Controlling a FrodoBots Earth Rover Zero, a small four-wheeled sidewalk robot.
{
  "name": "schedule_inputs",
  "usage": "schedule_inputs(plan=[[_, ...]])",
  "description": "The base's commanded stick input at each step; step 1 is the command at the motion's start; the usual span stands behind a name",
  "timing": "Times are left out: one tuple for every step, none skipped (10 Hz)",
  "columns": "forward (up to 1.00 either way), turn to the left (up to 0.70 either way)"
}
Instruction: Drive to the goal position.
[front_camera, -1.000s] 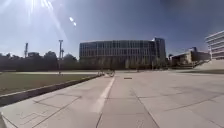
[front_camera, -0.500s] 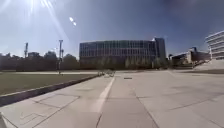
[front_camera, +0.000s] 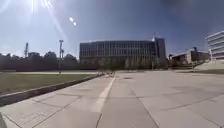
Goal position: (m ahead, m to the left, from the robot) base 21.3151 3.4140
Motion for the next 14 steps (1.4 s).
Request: schedule_inputs(plan=[[0.7, 0.0], [0.7, 0.0], [0.7, 0.0], [0.7, 0.0], [0.7, 0.0], [0.7, 0.0], [0.7, 0.0], [0.7, 0.0], [0.7, 0.0], [0.7, 0.0], [0.7, 0.0], [0.7, 0.0], [0.7, 0.0], [0.7, 0.0]])
